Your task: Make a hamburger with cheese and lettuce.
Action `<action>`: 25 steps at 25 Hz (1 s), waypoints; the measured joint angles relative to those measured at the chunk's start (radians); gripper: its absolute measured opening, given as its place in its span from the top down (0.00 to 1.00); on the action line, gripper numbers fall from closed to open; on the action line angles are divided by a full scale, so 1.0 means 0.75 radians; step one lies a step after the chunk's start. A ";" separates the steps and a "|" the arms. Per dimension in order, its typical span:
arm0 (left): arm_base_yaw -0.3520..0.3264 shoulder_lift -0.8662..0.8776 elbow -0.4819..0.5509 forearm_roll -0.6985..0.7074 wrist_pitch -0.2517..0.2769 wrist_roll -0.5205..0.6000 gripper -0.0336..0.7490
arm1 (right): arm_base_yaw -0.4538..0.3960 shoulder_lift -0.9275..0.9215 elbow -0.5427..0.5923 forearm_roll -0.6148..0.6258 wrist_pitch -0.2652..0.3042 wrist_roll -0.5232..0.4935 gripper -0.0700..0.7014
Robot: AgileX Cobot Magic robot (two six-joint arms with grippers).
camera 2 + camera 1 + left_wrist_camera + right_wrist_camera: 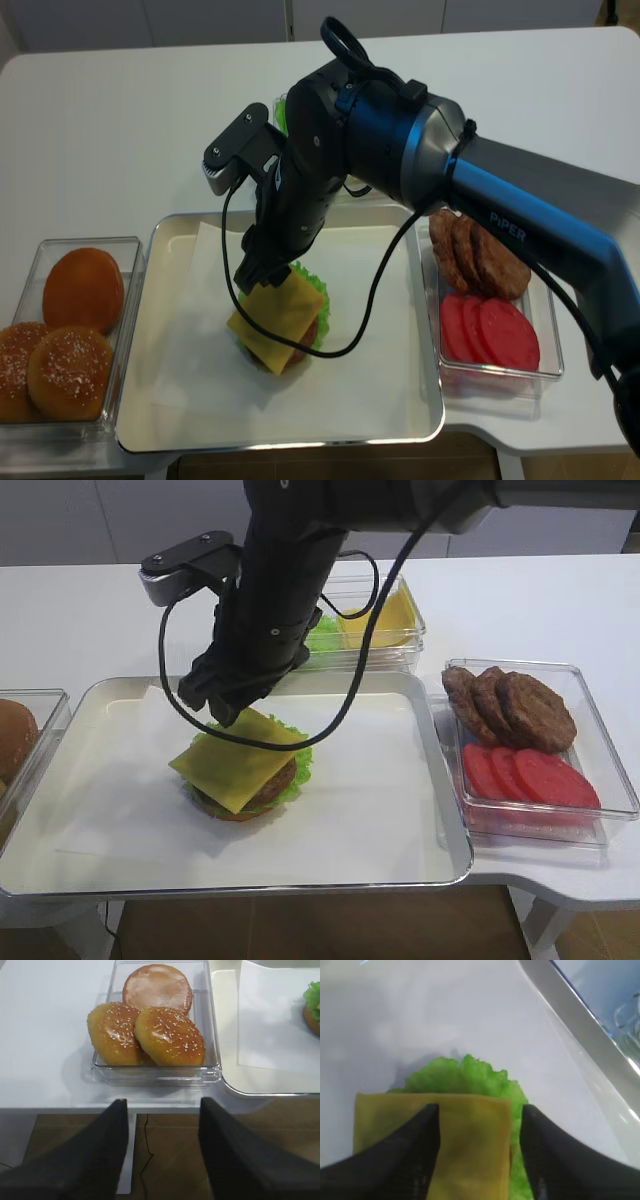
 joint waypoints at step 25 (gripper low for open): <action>0.000 0.000 0.000 0.000 0.000 0.000 0.52 | -0.581 -0.141 -0.103 -0.113 0.420 0.242 0.38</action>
